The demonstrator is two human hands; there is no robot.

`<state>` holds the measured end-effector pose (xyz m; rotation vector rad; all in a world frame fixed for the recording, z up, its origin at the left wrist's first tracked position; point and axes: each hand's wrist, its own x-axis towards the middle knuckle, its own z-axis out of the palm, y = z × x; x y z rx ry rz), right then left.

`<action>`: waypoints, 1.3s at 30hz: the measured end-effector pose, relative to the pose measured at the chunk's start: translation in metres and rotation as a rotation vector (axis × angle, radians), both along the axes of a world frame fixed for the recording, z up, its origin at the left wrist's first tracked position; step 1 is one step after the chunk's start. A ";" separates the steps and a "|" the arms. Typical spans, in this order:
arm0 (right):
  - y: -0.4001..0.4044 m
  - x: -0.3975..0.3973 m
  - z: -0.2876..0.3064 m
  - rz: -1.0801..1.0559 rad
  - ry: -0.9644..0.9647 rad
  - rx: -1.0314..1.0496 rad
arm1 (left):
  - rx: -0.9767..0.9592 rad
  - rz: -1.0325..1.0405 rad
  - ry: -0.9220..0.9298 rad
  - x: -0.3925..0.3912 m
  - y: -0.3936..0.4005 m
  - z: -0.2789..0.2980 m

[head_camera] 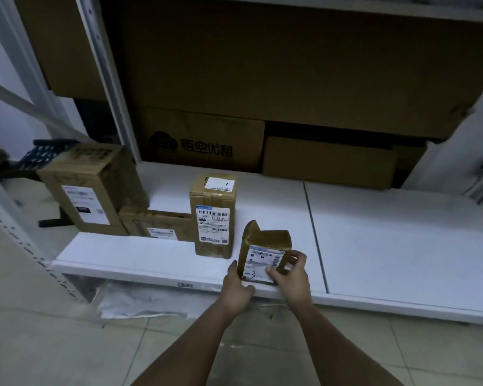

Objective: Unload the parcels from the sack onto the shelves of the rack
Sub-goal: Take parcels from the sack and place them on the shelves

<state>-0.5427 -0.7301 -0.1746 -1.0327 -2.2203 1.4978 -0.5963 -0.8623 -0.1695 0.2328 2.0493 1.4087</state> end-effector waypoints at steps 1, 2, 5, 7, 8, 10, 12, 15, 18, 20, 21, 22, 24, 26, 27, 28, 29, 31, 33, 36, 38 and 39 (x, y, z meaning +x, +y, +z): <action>0.001 -0.003 -0.002 0.007 0.001 0.014 | -0.006 0.018 -0.019 -0.002 0.002 -0.002; 0.003 -0.005 -0.002 0.015 0.000 0.025 | -0.011 0.035 -0.047 -0.004 0.004 -0.003; 0.008 -0.013 -0.005 0.028 0.011 0.039 | -0.013 0.048 -0.089 -0.009 0.011 -0.002; 0.012 -0.018 -0.007 0.022 0.017 0.057 | -0.019 0.037 -0.099 -0.013 0.014 -0.001; 0.013 -0.020 -0.007 0.020 0.012 0.062 | -0.028 0.030 -0.105 -0.015 0.016 -0.002; 0.016 -0.025 -0.008 0.020 0.011 0.068 | -0.044 0.005 -0.107 -0.020 0.019 -0.004; 0.019 -0.029 -0.010 0.026 0.015 0.074 | -0.061 -0.026 -0.102 -0.023 0.021 -0.007; 0.024 -0.038 -0.012 0.034 0.030 0.076 | -0.068 -0.052 -0.076 -0.025 0.025 -0.007; 0.027 -0.046 -0.013 0.043 0.035 0.070 | -0.081 -0.078 -0.065 -0.027 0.027 -0.006; 0.028 -0.050 -0.014 0.045 0.039 0.063 | -0.093 -0.079 -0.070 -0.027 0.028 -0.006; 0.029 -0.052 -0.014 0.045 0.042 0.063 | -0.096 -0.072 -0.070 -0.028 0.027 -0.008; 0.029 -0.053 -0.014 0.045 0.040 0.069 | -0.099 -0.067 -0.073 -0.028 0.027 -0.010; 0.029 -0.056 -0.013 0.049 0.043 0.082 | -0.098 -0.064 -0.077 -0.029 0.025 -0.011; 0.029 -0.060 -0.012 0.055 0.043 0.088 | -0.095 -0.064 -0.078 -0.030 0.023 -0.012; 0.030 -0.061 -0.013 0.055 0.041 0.089 | -0.093 -0.064 -0.078 -0.030 0.023 -0.012; 0.029 -0.063 -0.012 0.057 0.039 0.089 | -0.091 -0.061 -0.072 -0.031 0.021 -0.011; 0.029 -0.064 -0.012 0.053 0.039 0.089 | -0.094 -0.061 -0.067 -0.031 0.021 -0.010; 0.030 -0.065 -0.013 0.049 0.032 0.093 | -0.104 -0.060 -0.059 -0.030 0.020 -0.009; 0.029 -0.066 -0.012 0.051 0.026 0.096 | -0.111 -0.057 -0.056 -0.031 0.019 -0.009; 0.028 -0.069 -0.010 0.060 0.017 0.101 | -0.116 -0.055 -0.052 -0.034 0.018 -0.006; 0.027 -0.070 -0.010 0.066 0.013 0.099 | -0.117 -0.055 -0.052 -0.034 0.017 -0.006; 0.026 -0.070 -0.010 0.069 0.013 0.095 | -0.119 -0.055 -0.053 -0.033 0.017 -0.006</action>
